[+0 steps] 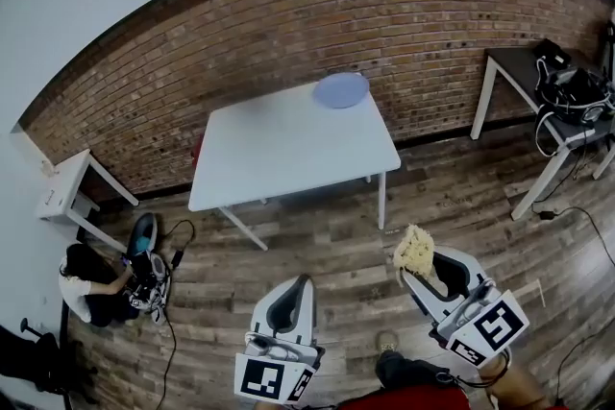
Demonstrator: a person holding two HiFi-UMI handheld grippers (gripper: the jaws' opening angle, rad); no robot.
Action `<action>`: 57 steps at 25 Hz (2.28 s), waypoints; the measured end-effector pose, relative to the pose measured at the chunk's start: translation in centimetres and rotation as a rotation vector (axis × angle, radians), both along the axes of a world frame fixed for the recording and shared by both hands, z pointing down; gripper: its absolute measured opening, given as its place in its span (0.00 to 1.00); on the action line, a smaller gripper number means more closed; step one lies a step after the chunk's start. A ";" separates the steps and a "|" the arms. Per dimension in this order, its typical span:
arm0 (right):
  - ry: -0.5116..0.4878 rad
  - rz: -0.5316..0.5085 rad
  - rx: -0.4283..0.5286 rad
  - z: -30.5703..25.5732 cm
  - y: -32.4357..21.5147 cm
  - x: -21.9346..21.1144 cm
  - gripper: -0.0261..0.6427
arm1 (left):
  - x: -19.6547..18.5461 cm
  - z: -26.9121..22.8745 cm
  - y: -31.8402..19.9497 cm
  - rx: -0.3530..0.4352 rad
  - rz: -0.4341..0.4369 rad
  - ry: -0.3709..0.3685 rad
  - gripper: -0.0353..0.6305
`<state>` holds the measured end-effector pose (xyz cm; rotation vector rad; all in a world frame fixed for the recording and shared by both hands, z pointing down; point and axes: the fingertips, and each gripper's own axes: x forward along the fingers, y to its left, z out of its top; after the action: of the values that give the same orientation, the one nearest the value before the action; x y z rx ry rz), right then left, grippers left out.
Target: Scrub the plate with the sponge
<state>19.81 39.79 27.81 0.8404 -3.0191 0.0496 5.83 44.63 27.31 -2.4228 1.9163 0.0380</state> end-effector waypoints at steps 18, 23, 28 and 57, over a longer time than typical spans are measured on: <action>0.031 -0.050 -0.044 2.3 -20.9 -5.5 0.28 | -5.4 1.5 -21.0 -0.047 -0.053 0.005 0.07; 0.056 0.000 -0.029 2.8 -26.4 -8.6 0.28 | -8.9 2.3 -27.3 -0.029 -0.012 0.015 0.07; 0.086 0.055 -0.034 2.7 -32.4 -13.4 0.28 | -13.7 3.3 -34.3 -0.051 0.041 0.012 0.07; 0.238 0.127 -0.146 6.2 -62.4 -23.5 0.28 | -24.1 9.4 -65.1 -0.280 0.041 0.043 0.07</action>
<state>-3.66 -22.63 33.99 0.9478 -2.7022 0.1565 -18.24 -20.48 36.67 -2.6551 2.0111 -0.1910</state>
